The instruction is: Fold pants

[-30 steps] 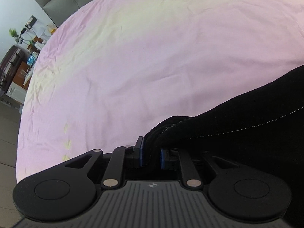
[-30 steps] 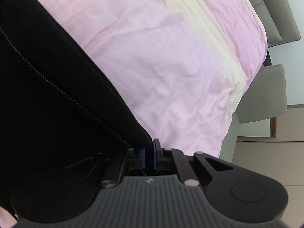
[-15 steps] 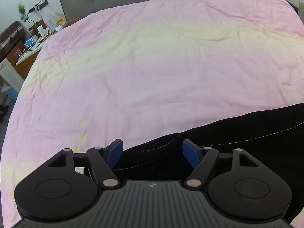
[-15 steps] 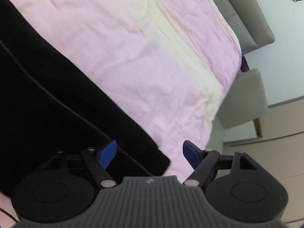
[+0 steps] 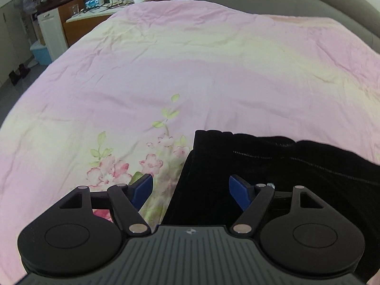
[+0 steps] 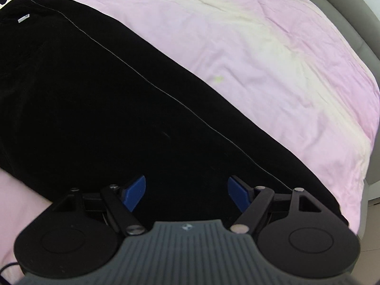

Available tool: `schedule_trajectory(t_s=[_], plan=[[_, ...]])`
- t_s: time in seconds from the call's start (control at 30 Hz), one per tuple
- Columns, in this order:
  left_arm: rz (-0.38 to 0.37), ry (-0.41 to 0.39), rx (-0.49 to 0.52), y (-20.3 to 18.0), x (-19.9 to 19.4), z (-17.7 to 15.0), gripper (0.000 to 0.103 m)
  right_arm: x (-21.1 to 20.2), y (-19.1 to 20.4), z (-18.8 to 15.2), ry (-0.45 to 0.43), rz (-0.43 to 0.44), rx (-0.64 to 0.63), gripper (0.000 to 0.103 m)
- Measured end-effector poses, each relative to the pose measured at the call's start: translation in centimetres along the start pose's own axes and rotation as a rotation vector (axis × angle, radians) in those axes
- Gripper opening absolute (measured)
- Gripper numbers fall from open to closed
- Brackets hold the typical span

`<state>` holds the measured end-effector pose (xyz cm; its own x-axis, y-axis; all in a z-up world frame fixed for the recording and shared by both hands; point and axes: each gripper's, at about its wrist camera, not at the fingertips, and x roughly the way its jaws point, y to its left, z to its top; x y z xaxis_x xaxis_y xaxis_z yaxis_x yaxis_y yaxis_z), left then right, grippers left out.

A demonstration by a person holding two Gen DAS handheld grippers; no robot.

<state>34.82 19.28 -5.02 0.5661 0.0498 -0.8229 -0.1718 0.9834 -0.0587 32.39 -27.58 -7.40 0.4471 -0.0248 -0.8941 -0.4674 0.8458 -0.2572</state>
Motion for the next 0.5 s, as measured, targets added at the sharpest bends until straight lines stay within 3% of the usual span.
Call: schedule_trajectory(t_s=[0.17,0.2,0.27,0.37,0.5], plan=[[-0.052,0.016,-0.042,0.5,3.7,0.4,0.079,2.0,2.2,4.3,0.002,0.029,0.031,0.069],[-0.058,0.017,-0.035,0.4,4.3,0.5,0.076,2.5,2.5,5.0,0.009,0.032,0.029,0.069],[-0.072,0.038,-0.012,0.1,5.6,0.5,0.056,3.6,3.3,6.1,0.03,0.032,0.013,0.069],[-0.075,0.106,-0.031,0.6,8.0,1.0,0.055,5.1,4.3,7.1,0.063,0.026,-0.022,0.069],[-0.077,0.126,-0.003,0.5,9.2,1.7,0.055,6.5,4.9,8.3,0.082,0.035,-0.024,0.069]])
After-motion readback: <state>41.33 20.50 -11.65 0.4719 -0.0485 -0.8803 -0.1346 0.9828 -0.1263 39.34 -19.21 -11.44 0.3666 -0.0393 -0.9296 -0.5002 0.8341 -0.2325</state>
